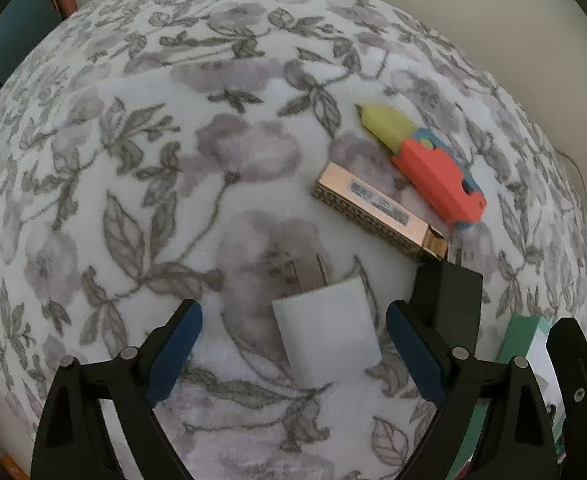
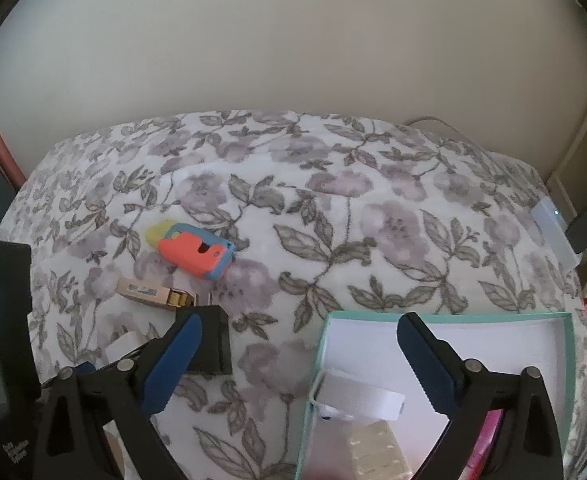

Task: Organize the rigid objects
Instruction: 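Grasp the white charger cube with left tool while right grasps the black charger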

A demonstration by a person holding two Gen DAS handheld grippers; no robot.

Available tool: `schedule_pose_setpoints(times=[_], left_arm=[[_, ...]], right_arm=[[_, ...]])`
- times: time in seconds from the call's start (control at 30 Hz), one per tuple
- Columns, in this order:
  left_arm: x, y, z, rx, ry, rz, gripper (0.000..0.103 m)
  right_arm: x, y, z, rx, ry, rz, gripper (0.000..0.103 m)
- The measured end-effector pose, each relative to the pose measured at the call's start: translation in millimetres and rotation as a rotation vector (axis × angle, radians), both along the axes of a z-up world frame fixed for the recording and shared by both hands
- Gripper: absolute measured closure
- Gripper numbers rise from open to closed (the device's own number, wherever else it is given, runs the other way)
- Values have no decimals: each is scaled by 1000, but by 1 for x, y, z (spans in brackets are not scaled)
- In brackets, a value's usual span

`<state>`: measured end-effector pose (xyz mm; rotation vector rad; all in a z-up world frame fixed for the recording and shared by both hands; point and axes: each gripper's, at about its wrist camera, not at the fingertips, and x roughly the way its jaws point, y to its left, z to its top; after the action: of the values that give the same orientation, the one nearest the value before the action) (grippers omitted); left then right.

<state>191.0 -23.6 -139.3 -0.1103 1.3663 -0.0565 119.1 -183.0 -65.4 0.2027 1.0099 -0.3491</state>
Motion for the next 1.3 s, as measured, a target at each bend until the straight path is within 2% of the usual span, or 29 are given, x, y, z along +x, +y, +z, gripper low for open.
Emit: schedule_pose_setpoints(times=[0.1, 0.27, 0.43, 0.53, 0.63, 0.8, 1.07, 1.3], left_arm=[[3, 2, 1, 3, -2, -3, 22], [4, -7, -2, 15, -1, -35, 30], [2, -24, -2, 52, -15, -54, 52], [2, -27, 0, 68, -14, -55, 57], [4, -27, -2, 74, -14, -47, 57], [6, -22, 0, 140, -24, -15, 57], [12, 9, 4, 180, -15, 103, 57], [13, 23, 4, 186, -11, 132, 57]], right_arm=[[4, 1, -2, 9, -4, -1, 4], [9, 2, -6, 32, -10, 3, 4], [13, 2, -10, 51, -10, 8, 5], [15, 3, -13, 65, -7, 8, 5], [17, 4, -16, 83, -4, 10, 7], [20, 9, -20, 106, -1, 31, 11], [25, 26, -29, 136, 21, 93, 14], [30, 42, -46, 110, 77, 135, 22]])
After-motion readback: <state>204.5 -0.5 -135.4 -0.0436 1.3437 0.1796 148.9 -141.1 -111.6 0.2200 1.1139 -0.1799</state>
